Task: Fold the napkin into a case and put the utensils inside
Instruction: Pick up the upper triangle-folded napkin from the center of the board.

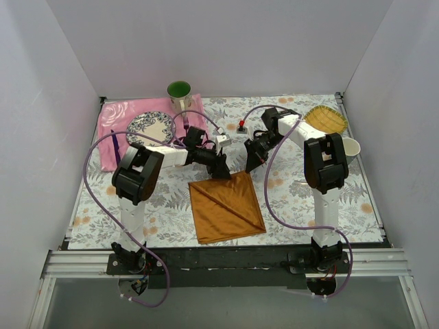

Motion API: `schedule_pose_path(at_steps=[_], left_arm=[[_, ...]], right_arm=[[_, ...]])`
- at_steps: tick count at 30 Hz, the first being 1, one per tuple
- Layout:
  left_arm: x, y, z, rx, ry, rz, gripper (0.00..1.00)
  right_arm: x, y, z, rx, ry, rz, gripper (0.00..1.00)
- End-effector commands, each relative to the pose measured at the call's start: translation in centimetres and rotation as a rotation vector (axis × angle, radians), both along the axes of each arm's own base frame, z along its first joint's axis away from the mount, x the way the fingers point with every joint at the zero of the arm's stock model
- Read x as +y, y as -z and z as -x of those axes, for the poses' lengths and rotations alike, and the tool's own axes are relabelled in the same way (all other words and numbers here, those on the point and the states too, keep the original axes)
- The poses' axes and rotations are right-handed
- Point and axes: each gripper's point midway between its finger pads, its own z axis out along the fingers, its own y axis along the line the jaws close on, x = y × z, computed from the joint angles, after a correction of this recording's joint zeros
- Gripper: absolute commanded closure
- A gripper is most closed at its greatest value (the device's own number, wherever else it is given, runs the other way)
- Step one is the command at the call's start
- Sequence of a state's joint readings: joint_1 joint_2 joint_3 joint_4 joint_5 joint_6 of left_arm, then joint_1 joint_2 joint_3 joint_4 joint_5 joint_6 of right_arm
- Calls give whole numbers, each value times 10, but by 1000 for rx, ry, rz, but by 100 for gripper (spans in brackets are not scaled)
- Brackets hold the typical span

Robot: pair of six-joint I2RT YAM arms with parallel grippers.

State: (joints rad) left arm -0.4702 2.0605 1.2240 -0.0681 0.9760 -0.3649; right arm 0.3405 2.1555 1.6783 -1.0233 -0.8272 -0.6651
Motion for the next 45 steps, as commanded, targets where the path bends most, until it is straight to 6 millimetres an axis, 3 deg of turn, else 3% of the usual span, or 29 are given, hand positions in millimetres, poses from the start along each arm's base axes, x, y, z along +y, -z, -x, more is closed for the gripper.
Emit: schedule_pose_path(at_steps=[1,9,14,15,16,18,22,25,30,36,40,45], left_arm=[[-12,-14,0,-14,50,59,54],[-21,-15,9,1,77,87,62],[-23,-19,10,-11,87,114,81],[-22,-18,11,-10,87,113,84],[-21,-18,12,-9,87,114,87],[-20,-18,14,-24,92,110,90],[-18,-18,15,-50,97,104,94],[-17,-18,15,-61,100,100,94],[-17,-20,16,-71,106,103,94],[-15,-29,19,-105,116,122,95],[-15,-35,21,-123,119,131,95],[-15,-38,20,-137,115,139,95]], right_arm=[[4,-25,5,-14,1,-55,99],[7,-24,5,6,4,-69,99],[6,-25,5,-7,5,-71,94],[6,-24,5,-7,5,-71,87],[5,-23,6,-6,8,-70,67],[4,-22,5,-6,11,-75,57],[2,-20,0,-9,30,-90,12],[4,-19,-5,-14,31,-99,1],[6,-9,-8,-17,37,-89,2],[6,11,-8,2,30,-76,10],[9,14,-3,28,28,-91,20],[13,14,5,63,22,-124,23]])
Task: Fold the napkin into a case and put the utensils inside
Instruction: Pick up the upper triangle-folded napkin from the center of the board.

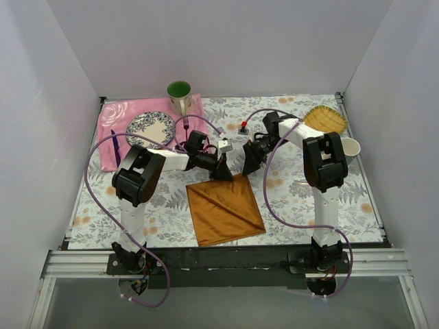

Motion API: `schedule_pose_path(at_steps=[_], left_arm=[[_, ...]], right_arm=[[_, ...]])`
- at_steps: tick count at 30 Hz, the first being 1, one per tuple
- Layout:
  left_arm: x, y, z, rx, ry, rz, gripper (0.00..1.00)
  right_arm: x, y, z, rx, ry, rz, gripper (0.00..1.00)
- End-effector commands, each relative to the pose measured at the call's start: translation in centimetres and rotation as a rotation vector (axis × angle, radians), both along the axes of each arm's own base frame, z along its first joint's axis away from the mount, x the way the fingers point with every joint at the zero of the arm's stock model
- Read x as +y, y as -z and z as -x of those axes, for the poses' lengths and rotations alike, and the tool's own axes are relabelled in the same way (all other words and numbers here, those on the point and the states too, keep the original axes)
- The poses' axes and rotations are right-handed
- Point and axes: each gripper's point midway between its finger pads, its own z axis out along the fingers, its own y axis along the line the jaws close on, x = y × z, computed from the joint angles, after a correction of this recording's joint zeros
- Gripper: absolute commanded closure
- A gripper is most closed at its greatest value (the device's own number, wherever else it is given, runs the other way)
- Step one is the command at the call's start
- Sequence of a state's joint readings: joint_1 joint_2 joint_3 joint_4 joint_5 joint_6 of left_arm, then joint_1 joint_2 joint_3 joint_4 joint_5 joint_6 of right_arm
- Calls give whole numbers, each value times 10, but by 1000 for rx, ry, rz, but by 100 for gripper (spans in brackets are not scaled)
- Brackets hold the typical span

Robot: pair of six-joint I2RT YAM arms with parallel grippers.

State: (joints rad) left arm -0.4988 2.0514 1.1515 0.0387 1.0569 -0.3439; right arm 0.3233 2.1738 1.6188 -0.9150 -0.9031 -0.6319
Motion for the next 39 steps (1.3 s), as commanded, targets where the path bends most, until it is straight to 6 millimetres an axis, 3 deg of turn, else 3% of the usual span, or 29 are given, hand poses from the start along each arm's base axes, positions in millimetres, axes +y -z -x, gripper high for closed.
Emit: schedule_pose_path(at_steps=[1,11,15,16,18,19,21,24,25,26,28,33,39], left_arm=[[-5,-40,-4,-115,23,75,95],[-7,-40,-8,-113,16,75,95],[-7,-39,-7,-106,17,72,95],[-6,-38,-7,-102,16,71,94],[-6,-40,-9,-101,3,66,89],[-4,-37,-8,-77,-6,47,75],[1,-42,-15,-77,-22,37,61],[31,-48,-21,-2,-71,17,44],[51,-49,-23,40,-101,2,41],[61,-49,-25,13,-90,3,31],[82,-48,-17,52,-79,-16,22],[92,-48,-5,25,-27,-5,13],[75,-55,-26,39,-48,74,11]], right_arm=[[8,2,11,47,-15,-54,24],[16,-4,20,106,-26,-113,35],[16,-3,23,108,-34,-114,58],[16,-3,23,110,-36,-112,77],[16,-3,24,103,-43,-106,98],[16,-4,24,89,-53,-111,99],[17,-12,23,53,-60,-123,99],[16,-22,25,-1,-77,-146,99],[17,-25,26,-17,-87,-153,99],[17,-27,27,-36,-98,-160,99],[17,-34,29,-67,-112,-167,99],[18,-48,31,-159,-144,-177,99],[22,-52,38,-207,-183,-177,99]])
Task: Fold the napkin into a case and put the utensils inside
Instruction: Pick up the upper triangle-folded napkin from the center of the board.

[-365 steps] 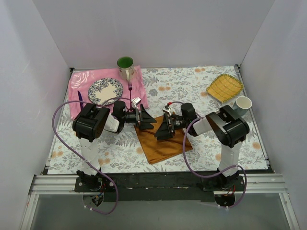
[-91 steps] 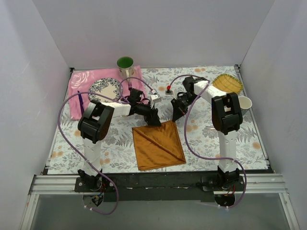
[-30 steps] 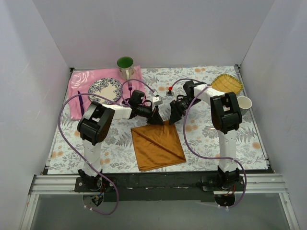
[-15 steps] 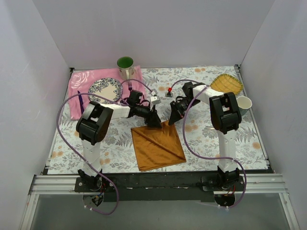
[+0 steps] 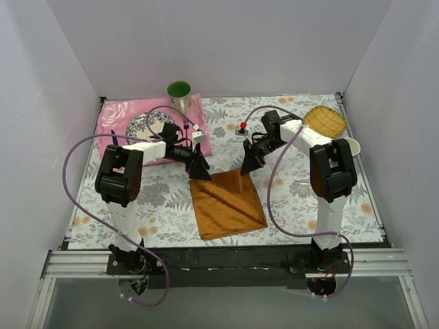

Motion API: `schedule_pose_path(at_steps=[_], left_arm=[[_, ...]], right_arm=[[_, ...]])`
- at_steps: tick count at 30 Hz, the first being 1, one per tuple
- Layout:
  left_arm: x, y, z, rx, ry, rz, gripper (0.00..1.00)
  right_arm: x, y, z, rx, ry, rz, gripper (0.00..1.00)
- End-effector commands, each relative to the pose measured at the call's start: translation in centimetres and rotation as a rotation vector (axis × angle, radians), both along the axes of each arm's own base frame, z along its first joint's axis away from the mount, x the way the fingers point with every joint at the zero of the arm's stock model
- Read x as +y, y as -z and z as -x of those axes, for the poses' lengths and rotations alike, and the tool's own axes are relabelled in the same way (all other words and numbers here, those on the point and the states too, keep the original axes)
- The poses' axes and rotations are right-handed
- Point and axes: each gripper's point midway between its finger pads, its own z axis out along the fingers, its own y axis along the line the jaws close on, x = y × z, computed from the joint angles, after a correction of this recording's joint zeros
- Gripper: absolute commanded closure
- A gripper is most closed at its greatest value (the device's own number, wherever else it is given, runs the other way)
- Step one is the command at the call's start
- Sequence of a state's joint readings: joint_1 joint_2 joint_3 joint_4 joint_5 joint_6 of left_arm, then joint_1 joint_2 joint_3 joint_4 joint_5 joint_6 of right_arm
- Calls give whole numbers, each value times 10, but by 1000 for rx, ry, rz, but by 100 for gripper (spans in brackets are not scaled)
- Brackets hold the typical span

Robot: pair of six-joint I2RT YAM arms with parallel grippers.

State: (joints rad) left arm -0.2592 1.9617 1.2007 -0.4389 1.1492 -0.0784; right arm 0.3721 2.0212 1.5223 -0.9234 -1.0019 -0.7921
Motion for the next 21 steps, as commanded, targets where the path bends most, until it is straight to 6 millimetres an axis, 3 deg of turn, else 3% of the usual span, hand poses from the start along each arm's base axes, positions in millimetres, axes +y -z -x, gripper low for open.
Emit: schedule_pose_path(at_steps=[1,5,12,17,21], left_arm=[[-24,-31,-15,-85,37,100,11],[-42,-30,-22,-104,59,115,12],[-66,-17,1,-102,165,134,16],[-63,-3,16,-59,189,112,24],[-55,9,22,-58,212,69,36]], right_arm=[[6,-10,7,-68,-45,-28,99],[10,-11,10,-77,-63,-32,99],[11,-14,9,-84,-65,-34,99],[10,-19,8,-98,-69,-41,99],[11,-28,10,-116,-74,-56,99]])
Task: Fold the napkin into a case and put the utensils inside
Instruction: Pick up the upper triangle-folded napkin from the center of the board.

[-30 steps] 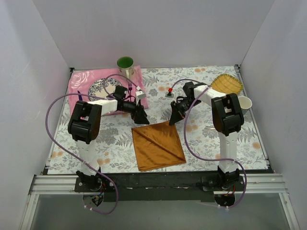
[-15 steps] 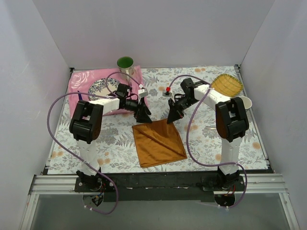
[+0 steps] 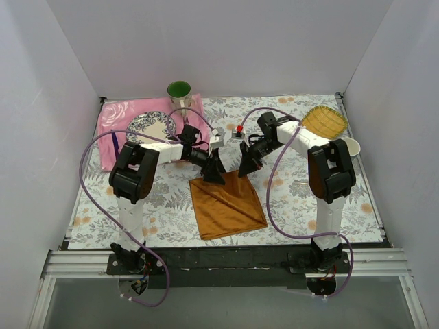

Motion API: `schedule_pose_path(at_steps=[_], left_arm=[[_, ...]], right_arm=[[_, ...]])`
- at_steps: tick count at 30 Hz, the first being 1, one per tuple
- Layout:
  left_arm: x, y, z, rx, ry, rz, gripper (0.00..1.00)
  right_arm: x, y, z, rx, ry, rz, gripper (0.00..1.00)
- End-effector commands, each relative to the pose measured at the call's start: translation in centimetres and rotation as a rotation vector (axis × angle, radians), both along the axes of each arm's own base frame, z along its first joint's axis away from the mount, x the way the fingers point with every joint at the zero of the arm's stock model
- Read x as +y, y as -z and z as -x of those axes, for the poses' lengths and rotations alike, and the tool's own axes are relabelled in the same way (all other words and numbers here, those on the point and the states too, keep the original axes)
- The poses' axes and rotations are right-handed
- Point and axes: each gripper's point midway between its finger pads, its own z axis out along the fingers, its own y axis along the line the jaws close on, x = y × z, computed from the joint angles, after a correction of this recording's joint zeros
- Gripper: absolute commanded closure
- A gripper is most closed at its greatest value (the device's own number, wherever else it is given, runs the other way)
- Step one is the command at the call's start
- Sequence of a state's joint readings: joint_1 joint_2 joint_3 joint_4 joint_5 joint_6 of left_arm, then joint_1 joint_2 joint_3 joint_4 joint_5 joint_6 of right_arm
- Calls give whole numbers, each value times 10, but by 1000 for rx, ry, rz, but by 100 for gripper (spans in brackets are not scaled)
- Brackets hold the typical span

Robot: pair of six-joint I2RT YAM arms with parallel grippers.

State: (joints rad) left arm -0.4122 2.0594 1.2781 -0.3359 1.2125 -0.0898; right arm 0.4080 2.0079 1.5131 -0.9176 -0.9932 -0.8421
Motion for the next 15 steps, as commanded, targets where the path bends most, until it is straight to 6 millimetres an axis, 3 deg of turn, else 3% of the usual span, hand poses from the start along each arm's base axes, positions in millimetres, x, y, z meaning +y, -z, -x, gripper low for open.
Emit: schedule_pose_path(at_steps=[1,8,15], left_arm=[[11,6,5,-10,35,-13,37],[26,0,-2,77,28,4,52],[52,10,18,142,39,-108,56]], right_arm=[[2,-30,2,-62,-15,-49,99],[-3,-42,6,-84,-21,-57,99],[-8,-48,5,-94,-14,-58,99]])
